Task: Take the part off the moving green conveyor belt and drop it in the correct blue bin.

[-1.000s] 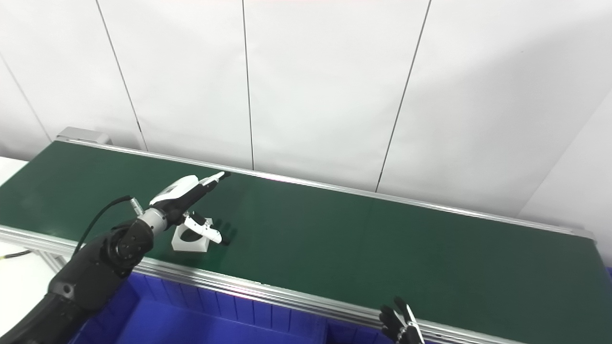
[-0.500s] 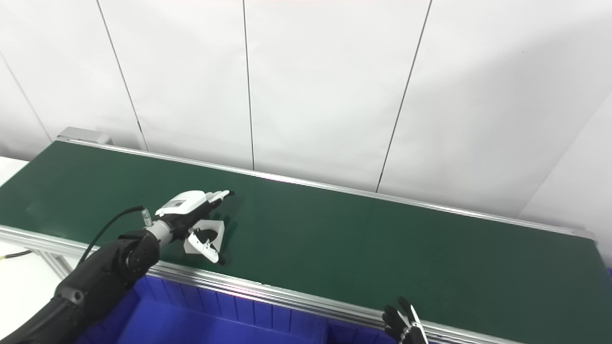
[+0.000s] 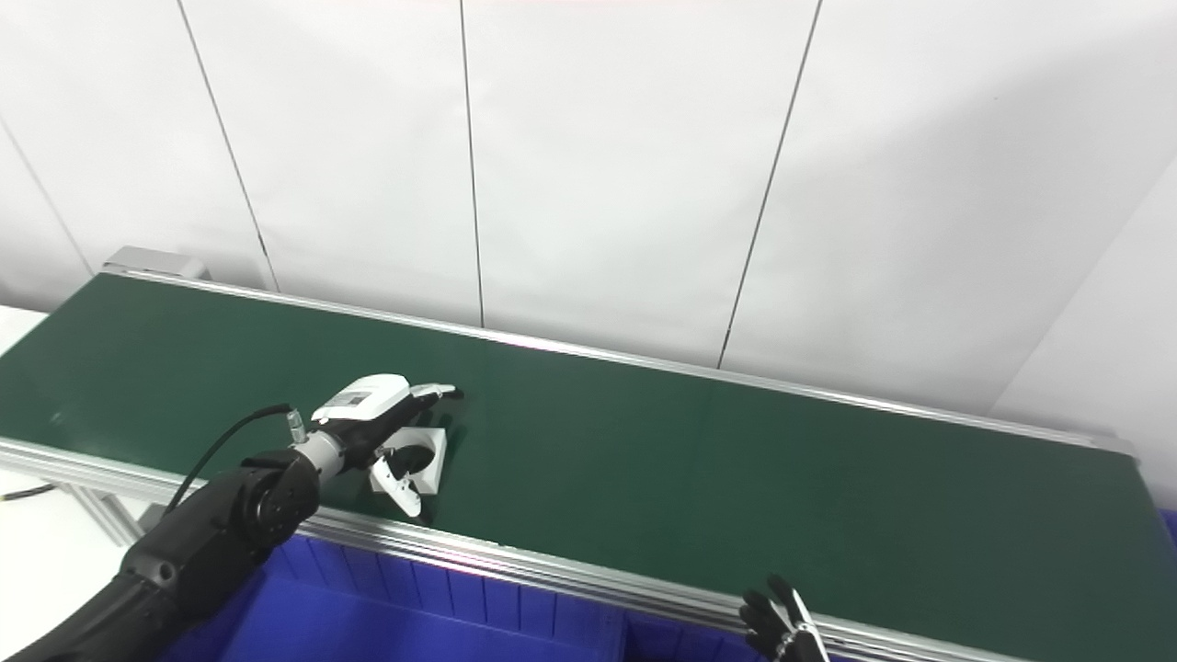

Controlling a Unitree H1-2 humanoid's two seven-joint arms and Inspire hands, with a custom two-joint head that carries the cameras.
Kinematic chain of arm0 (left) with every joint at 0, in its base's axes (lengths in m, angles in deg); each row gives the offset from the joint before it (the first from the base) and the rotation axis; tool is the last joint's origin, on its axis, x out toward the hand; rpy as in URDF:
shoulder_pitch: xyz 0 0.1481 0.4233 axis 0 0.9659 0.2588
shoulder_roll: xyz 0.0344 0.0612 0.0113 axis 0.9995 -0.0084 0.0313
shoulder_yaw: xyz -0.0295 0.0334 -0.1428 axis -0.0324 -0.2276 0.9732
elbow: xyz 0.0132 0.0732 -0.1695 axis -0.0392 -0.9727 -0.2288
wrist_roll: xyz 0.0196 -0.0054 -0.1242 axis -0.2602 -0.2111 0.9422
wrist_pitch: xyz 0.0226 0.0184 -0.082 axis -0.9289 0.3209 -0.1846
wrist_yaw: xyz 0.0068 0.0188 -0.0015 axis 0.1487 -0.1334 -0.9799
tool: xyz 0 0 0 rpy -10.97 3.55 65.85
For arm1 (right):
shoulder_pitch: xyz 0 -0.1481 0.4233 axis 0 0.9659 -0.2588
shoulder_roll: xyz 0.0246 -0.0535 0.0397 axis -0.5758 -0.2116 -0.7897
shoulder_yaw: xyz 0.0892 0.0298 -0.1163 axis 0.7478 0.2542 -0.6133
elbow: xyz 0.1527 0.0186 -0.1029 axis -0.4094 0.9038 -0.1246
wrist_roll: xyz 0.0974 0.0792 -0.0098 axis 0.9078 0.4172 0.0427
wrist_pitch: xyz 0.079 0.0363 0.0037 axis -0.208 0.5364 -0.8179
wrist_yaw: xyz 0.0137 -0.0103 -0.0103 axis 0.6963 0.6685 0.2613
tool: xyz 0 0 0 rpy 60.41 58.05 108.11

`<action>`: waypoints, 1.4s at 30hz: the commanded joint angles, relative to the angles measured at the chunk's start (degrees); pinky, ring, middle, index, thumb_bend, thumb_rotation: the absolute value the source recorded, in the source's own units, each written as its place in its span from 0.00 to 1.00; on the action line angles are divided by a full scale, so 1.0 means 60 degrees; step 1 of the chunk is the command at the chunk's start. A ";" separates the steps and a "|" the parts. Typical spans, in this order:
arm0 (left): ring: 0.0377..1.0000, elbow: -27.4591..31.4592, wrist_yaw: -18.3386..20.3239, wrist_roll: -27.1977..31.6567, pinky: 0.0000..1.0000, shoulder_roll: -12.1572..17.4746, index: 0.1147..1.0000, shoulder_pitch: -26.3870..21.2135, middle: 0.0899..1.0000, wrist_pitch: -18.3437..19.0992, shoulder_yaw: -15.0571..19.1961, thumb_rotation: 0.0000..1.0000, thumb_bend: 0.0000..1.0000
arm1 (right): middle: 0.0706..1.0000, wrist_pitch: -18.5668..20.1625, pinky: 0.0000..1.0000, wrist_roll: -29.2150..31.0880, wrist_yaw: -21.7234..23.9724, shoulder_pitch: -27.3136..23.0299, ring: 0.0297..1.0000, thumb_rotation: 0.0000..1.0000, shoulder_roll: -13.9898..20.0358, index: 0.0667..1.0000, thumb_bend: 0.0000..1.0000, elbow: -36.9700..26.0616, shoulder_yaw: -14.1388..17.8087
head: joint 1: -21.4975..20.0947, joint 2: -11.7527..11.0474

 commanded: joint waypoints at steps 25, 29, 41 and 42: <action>0.35 0.2409 0.0115 0.1960 0.26 -0.0395 0.46 0.0282 0.43 0.1086 0.1838 0.00 0.49 | 0.85 -0.0408 0.85 -0.0016 0.0007 -0.0095 0.85 0.86 -0.0111 0.93 0.69 -0.0398 -0.0016 | -0.0749 0.0129; 0.36 0.3347 -0.0169 0.2515 0.27 -0.0556 0.46 0.0709 0.44 0.0203 0.2173 0.00 0.49 | 0.85 -0.0286 0.83 -0.0191 -0.0061 0.0007 0.85 0.85 -0.0205 0.93 0.68 -0.0598 -0.0068 | -0.1497 0.0204; 0.37 0.5621 -0.0180 0.3992 0.27 -0.1578 0.45 0.2633 0.43 -0.1205 0.2374 0.00 0.49 | 0.85 0.0317 0.83 -0.0683 -0.0265 0.0184 0.85 0.85 -0.0559 0.93 0.71 -0.1188 -0.0259 | -0.3130 0.0875; 0.36 0.5818 -0.0155 0.3922 0.25 -0.1658 0.45 0.2852 0.43 -0.1241 0.2257 0.00 0.49 | 0.85 0.0355 0.83 -0.0704 -0.0280 0.0186 0.85 0.85 -0.0579 0.93 0.71 -0.1230 -0.0272 | -0.3156 0.0887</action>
